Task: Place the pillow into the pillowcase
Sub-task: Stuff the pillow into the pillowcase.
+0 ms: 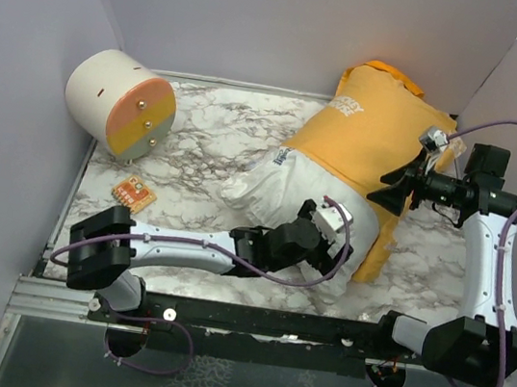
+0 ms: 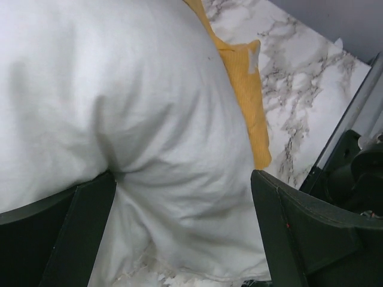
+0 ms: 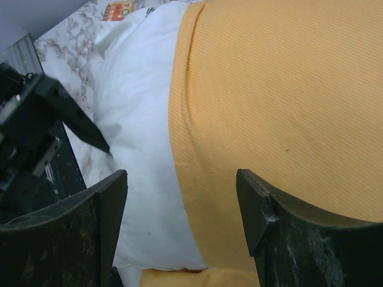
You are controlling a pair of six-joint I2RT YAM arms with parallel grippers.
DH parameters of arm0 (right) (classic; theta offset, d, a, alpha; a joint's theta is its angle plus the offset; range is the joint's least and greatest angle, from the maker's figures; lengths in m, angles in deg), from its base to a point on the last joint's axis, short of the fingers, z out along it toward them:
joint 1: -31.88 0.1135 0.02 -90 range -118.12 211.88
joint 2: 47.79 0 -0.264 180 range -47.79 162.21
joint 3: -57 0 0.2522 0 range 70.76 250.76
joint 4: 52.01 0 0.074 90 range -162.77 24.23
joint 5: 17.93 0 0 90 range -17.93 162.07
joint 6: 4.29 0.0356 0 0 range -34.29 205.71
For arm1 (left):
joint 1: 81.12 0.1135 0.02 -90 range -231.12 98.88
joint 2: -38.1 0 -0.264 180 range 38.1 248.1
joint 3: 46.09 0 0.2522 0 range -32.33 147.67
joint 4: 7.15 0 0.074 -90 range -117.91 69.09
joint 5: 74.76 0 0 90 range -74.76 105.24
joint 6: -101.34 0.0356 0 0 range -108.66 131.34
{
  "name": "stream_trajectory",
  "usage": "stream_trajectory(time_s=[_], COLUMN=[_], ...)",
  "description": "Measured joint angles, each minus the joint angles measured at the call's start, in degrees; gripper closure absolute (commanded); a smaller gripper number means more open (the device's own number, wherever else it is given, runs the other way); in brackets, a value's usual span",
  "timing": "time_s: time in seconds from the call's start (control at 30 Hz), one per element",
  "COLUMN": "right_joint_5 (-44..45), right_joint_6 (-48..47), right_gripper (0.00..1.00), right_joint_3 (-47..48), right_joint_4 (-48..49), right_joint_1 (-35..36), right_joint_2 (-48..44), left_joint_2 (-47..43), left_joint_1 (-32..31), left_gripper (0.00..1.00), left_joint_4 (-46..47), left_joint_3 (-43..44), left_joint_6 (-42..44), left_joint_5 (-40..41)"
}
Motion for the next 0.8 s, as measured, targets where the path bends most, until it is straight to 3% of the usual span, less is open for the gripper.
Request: stream_trajectory(time_s=[0.13,0.27,0.4,0.53,0.7,0.8], right_joint_5=[1.07,1.03,0.94,3.1,7.39,8.46], right_joint_6=[-3.48,-7.06,-10.95,-12.02,-12.0,-13.35], right_gripper=[0.24,0.2,0.2,0.2,0.18,0.18], right_joint_3=[0.02,0.31,2.64,2.58,-0.72,-0.83], right_joint_4=[-1.88,-3.5,-6.56,-7.72,-7.93,-8.66], right_joint_1=[0.0,0.0,0.0,0.0,0.0,0.0], right_joint_2=[-1.88,-3.58,-2.38,-1.86,-3.04,-3.15], left_joint_2=[-7.65,-20.74,-26.53,-28.28,-24.52,-19.63], left_joint_1=[6.49,23.23,33.66,44.63,63.65,66.69], left_gripper=[0.05,0.05,0.05,0.08,0.11,0.15], left_joint_4=[-1.81,-4.44,-9.79,-12.17,-5.55,-0.83], left_joint_3=[-1.97,-5.27,-3.85,-6.54,-17.86,-22.27], left_joint_6=[-1.9,-3.45,-3.23,-3.52,-10.69,-15.28], left_joint_5=[-6.27,-16.63,-22.64,-31.56,-44.09,-48.15])
